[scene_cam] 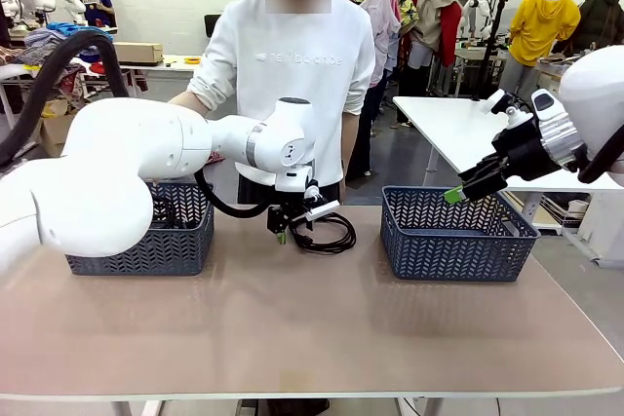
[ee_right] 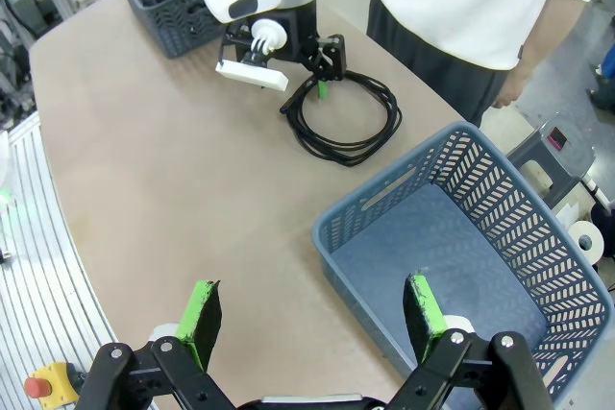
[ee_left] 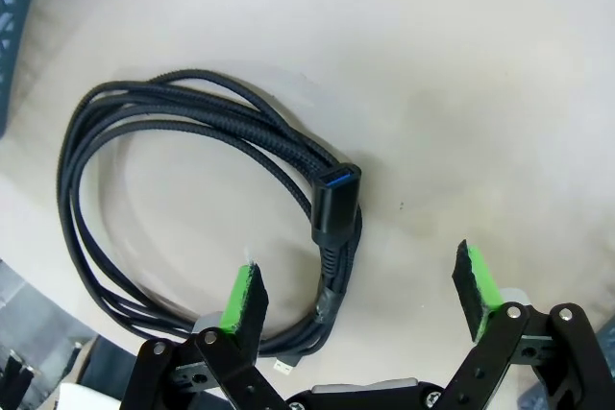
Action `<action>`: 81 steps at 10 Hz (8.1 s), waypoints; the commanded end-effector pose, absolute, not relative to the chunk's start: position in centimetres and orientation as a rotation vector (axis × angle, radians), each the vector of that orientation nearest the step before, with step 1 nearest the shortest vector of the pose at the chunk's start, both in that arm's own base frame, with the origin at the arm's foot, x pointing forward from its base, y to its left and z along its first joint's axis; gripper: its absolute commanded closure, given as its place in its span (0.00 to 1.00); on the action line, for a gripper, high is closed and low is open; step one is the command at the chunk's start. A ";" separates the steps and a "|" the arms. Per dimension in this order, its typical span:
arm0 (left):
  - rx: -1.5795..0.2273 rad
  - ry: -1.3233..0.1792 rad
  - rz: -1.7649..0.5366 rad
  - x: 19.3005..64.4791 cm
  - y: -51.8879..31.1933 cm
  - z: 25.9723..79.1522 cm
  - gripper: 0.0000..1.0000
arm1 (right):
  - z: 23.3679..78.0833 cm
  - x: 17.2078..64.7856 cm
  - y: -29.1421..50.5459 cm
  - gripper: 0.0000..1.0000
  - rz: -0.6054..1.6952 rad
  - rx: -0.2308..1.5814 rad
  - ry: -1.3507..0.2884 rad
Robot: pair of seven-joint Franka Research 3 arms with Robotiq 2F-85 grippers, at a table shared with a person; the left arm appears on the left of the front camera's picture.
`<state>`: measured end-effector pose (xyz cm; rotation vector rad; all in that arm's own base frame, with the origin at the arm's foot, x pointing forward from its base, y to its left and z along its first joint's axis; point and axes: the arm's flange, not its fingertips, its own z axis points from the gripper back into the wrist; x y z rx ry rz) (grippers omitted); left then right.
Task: Organize the cables according to human instructions.
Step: Pick up a bundle of cables and place it in the basket indicated by the human.
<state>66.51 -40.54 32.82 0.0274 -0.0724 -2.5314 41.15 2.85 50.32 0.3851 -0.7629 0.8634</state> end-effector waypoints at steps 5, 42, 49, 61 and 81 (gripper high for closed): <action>0.035 -0.039 -2.523 68.8 -40.8 32.3 0.00 | 50.1 41.4 2.7 0.00 0.877 0.404 -0.791; 0.099 -0.135 -1.608 56.4 -15.3 50.9 1.00 | 50.1 41.4 2.7 0.00 0.877 0.404 -0.791; 0.095 -0.109 -1.575 55.0 -13.5 49.2 0.89 | 50.1 41.4 2.7 0.00 0.877 0.404 -0.791; 0.100 -0.115 -1.451 56.4 -5.1 43.6 0.61 | 50.1 41.4 2.7 0.00 0.877 0.404 -0.791; 0.049 -0.069 -1.431 56.1 -4.8 47.6 0.00 | 50.1 41.4 2.7 0.00 0.877 0.404 -0.791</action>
